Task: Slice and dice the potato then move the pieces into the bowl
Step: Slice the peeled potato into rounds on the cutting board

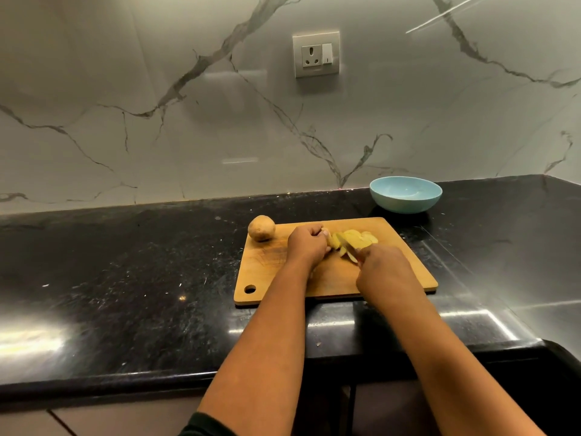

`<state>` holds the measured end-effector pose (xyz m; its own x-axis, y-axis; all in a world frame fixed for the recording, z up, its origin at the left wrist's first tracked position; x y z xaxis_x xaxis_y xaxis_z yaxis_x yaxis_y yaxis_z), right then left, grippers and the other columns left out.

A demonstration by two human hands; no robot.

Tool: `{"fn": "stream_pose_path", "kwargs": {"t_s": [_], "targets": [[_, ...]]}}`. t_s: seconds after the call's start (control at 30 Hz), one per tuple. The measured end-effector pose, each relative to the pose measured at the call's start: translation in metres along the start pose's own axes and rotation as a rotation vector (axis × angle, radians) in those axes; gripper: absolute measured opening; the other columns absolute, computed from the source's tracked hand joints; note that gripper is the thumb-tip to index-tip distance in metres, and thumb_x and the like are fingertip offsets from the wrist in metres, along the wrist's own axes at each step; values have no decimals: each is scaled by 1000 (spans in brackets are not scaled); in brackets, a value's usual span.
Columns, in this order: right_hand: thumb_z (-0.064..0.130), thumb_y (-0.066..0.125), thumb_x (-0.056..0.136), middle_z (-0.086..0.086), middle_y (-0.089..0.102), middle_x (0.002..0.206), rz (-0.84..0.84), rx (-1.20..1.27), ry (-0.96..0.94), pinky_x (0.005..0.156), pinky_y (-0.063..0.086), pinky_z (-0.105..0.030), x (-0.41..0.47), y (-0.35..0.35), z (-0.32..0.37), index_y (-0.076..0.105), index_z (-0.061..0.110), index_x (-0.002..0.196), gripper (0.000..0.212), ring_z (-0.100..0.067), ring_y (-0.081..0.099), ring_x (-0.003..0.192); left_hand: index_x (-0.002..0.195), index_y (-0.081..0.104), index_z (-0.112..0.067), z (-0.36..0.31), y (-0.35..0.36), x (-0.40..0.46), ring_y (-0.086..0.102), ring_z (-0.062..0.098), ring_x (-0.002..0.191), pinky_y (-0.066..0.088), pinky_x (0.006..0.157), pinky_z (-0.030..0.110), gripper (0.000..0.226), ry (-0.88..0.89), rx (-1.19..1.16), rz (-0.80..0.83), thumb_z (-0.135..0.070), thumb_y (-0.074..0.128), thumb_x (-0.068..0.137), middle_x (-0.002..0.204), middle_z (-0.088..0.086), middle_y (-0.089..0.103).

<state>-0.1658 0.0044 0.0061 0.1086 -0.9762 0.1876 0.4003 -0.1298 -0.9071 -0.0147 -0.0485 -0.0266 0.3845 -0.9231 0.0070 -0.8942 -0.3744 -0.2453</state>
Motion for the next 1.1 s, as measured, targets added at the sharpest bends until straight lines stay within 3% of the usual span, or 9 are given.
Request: {"fn": "stream_pose_path", "kwargs": {"t_s": [0.17,0.4,0.5,0.67,0.83,0.93,1.0,1.1], "targets": [[7,42,98,-10,66,102,-161,193,-135,78,49,-28,-9,16,9,47,21,143,48,-21,59,88,133,58,-9,-3,1,-4,67,13,93,58,88,31,33,-2,4,-12,-14,50,102,122,7,66],[6,31,100,-10,63,110,-181,89,-177,79,44,-26,-9,26,18,31,17,150,51,-21,59,95,126,63,-9,-7,2,-5,69,16,93,57,89,35,28,46,105,-41,-16,49,102,96,-2,65],[8,27,102,-11,62,113,-187,44,-187,78,44,-25,-9,27,25,30,14,150,48,-21,61,96,124,65,-9,-8,3,-5,69,19,96,56,90,36,28,77,149,-45,-16,50,102,108,5,71],[7,28,103,-11,62,115,-172,-11,-186,74,44,-24,-3,24,32,33,12,148,46,-20,63,96,124,65,-5,-12,2,-8,61,22,112,44,83,25,29,132,230,-63,-15,50,102,124,10,67],[9,30,104,-10,62,115,-163,-59,-209,76,48,-24,2,22,38,36,10,146,43,-19,64,98,125,64,-4,-12,1,-8,60,24,114,46,90,29,30,120,218,-63,-15,52,101,124,12,67],[7,28,103,-10,63,113,-146,-87,-214,70,43,-24,-3,27,34,32,10,149,46,-20,64,96,130,62,-8,-11,0,-9,60,23,117,48,97,32,33,92,190,-68,-18,53,100,128,9,65],[7,27,103,-10,62,113,-137,-95,-204,67,38,-23,-4,28,35,33,9,148,45,-21,64,96,121,68,-7,-10,0,-9,62,21,105,50,87,31,28,90,193,-77,-18,53,100,117,8,69],[7,28,103,-11,61,115,-141,-41,-161,69,41,-23,0,30,35,29,9,150,47,-21,64,96,93,74,-5,-10,0,-9,57,16,78,41,67,27,24,117,222,-101,-17,54,99,86,8,69]]}}
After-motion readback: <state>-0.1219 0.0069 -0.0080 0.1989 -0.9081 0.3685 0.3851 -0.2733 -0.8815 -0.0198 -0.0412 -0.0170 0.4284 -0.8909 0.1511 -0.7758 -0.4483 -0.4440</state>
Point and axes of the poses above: each hand's wrist, its own x-axis towards the middle knuckle, its own y-axis out of the palm, z = x × y, the point moved 5 cm from there along x, towards the middle knuckle
